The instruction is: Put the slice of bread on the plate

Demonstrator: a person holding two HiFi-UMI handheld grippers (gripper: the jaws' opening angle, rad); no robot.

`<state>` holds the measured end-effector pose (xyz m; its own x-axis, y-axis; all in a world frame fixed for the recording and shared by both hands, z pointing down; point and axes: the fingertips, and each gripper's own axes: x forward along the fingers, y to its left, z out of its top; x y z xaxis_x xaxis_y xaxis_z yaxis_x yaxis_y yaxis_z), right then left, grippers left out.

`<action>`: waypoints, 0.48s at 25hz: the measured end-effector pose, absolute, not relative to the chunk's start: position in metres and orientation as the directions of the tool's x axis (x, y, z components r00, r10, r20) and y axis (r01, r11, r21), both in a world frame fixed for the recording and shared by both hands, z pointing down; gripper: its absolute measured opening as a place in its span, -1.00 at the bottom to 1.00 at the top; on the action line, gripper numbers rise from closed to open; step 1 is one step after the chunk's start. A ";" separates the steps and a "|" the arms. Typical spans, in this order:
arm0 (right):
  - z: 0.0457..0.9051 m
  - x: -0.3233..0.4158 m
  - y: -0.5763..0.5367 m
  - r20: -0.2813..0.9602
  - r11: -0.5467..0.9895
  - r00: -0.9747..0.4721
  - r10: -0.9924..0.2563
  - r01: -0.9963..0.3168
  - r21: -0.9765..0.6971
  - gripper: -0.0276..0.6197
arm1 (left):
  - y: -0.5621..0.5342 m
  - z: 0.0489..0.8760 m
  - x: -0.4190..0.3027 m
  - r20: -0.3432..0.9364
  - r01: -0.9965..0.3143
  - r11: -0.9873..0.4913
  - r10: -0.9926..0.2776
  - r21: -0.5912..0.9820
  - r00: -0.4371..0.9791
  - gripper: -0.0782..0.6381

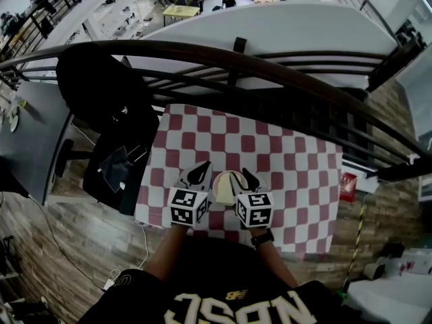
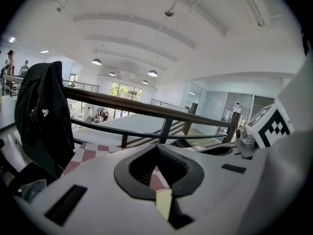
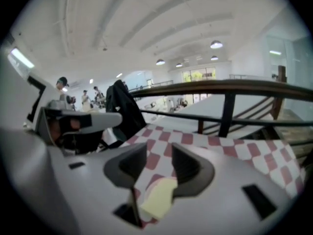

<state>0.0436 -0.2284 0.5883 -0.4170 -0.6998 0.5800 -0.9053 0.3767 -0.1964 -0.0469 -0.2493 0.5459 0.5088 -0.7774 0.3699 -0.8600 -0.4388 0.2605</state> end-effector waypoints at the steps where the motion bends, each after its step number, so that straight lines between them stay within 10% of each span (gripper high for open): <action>1: 0.578 0.044 -0.229 0.558 0.375 -0.426 -0.712 -0.903 -0.210 -0.43 | -0.250 0.540 -0.046 0.356 -0.859 -0.443 -0.783 0.255 0.509 -0.73; 12: 0.454 0.051 -0.235 0.265 0.406 -0.457 -0.849 -0.886 -0.224 -0.87 | -0.254 0.467 -0.037 0.207 -0.834 -0.499 -0.813 0.234 0.544 -0.73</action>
<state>0.0510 -0.2347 0.4545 -0.4566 -0.8493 0.2650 -0.8858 0.4063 -0.2241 -0.0371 -0.2540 0.4669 0.5442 -0.8130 0.2070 -0.8345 -0.4991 0.2336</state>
